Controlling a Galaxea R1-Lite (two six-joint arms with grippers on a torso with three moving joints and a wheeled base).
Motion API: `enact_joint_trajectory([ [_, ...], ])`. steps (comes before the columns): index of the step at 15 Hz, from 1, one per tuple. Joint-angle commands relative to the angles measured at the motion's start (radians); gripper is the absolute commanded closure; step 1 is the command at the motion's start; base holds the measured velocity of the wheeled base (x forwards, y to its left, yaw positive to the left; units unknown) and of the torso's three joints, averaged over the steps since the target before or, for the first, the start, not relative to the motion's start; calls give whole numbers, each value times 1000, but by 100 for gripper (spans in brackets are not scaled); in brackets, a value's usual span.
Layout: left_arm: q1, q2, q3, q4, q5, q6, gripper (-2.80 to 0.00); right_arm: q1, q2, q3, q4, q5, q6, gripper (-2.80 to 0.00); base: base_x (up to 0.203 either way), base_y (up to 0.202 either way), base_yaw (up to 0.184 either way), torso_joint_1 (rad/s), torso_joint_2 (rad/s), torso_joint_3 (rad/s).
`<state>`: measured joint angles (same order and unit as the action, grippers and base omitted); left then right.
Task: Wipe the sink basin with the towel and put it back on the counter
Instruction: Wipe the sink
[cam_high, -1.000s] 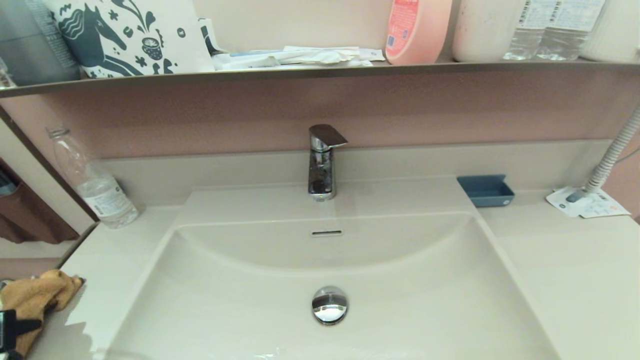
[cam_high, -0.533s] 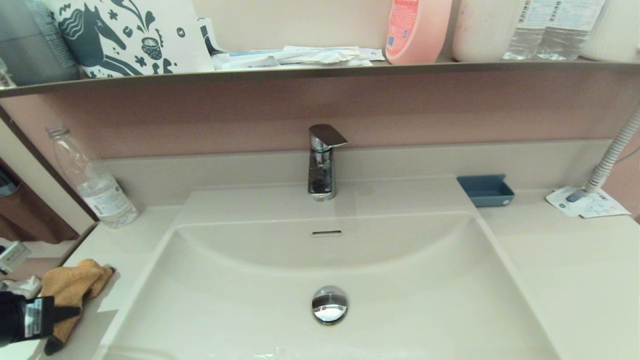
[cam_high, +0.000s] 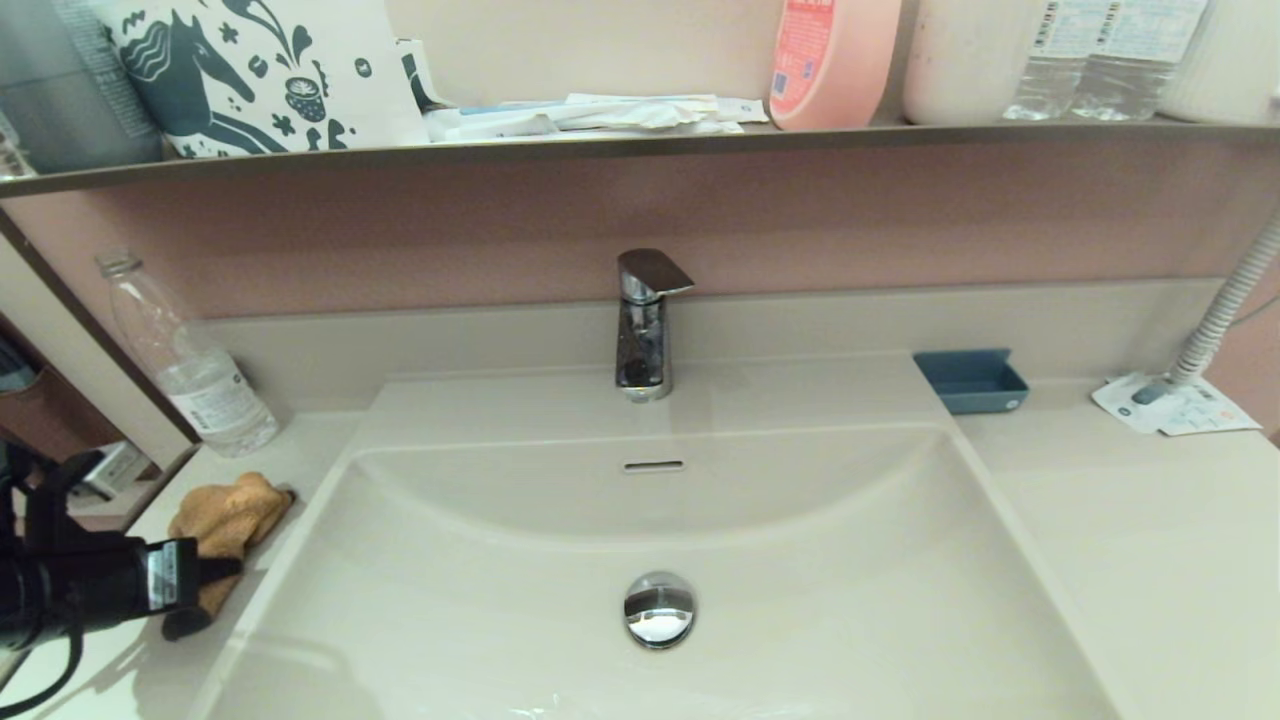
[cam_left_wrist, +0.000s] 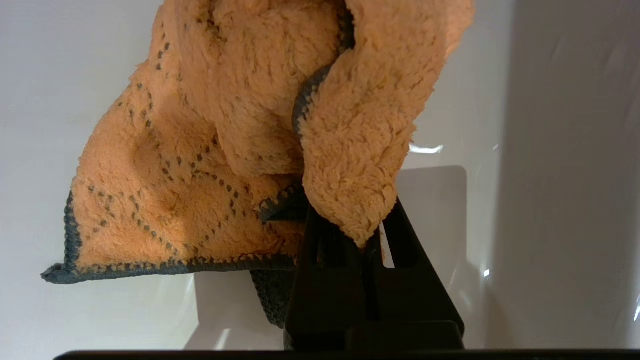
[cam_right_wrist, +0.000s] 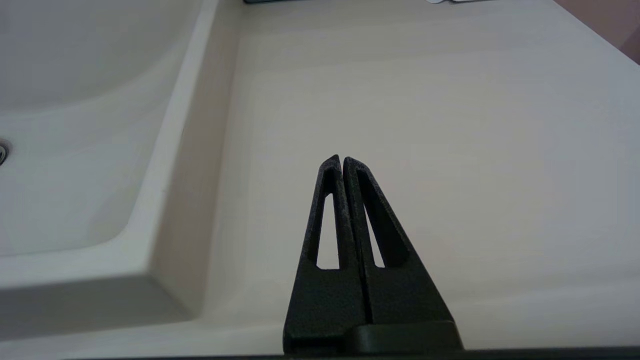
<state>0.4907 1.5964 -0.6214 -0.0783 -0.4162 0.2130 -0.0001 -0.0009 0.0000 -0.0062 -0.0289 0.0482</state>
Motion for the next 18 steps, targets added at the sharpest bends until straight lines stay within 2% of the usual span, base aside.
enact_joint_trajectory([
  [1, -68, 57, -39, -23, 21, -45, 0, 0, 1, 0, 0, 0, -1, 0, 0, 0, 0, 0, 0, 0],
  [4, -122, 71, -134, -21, 55, -101, 0, 0, 1, 0, 0, 0, 1, 0, 0, 0, 0, 0, 0, 0],
  [9, -117, -56, -152, 20, 63, -137, 0, 0, 1, 0, 0, 0, 1, 0, 0, 0, 0, 0, 0, 0],
  [12, -97, -186, -214, 121, 64, -137, 0, 0, 1, 0, -1, 0, 1, 0, 0, 0, 0, 0, 0, 0],
  [14, -92, -282, -291, 272, 68, -138, 0, 0, 1, 0, 0, 0, 1, 0, 0, 0, 0, 0, 0, 0],
  [15, -90, -321, -341, 367, 83, -142, 0, 0, 1, 0, 0, 0, 1, 0, 0, 0, 0, 0, 0, 0],
  [16, -88, -347, -366, 415, 120, -158, 0, 0, 1, 0, 0, 0, 1, 0, 0, 0, 0, 0, 0, 0],
  [18, -76, -386, -352, 428, 220, -213, 0, 0, 1, 0, 0, 0, -1, 0, 0, 0, 0, 0, 0, 0],
])
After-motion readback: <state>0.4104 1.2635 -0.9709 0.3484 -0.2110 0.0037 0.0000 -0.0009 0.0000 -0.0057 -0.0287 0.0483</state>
